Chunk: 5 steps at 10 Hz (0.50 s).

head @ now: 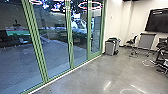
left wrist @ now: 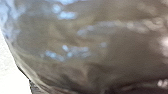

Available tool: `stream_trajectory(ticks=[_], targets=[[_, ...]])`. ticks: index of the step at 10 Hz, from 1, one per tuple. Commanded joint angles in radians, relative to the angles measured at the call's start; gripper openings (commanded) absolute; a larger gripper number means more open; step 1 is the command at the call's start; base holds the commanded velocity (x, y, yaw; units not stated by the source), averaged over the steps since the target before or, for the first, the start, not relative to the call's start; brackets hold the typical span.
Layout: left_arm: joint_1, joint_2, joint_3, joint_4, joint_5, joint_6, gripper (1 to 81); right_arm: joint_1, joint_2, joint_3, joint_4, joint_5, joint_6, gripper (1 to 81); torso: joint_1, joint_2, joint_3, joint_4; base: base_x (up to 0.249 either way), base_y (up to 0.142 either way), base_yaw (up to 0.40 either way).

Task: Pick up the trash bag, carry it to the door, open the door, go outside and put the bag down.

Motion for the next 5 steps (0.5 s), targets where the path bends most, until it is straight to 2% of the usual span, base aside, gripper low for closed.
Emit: stream_trajectory(ticks=[1, 5], targets=[[-0.06, -0.004, -0.002, -0.003, 0.079, 0.007, 1.0, 0.053, -0.005, 0.002, -0.003, -0.067, -0.005, 81.1, 0.0, 0.0, 0.0, 0.0, 0.158, -0.061, 0.0], [-0.06, -0.004, -0.002, -0.003, 0.08, 0.007, 1.0, 0.05, -0.005, 0.002, -0.003, -0.067, -0.004, 81.1, 0.0, 0.0, 0.0, 0.0, 0.161, -0.061, 0.0]])
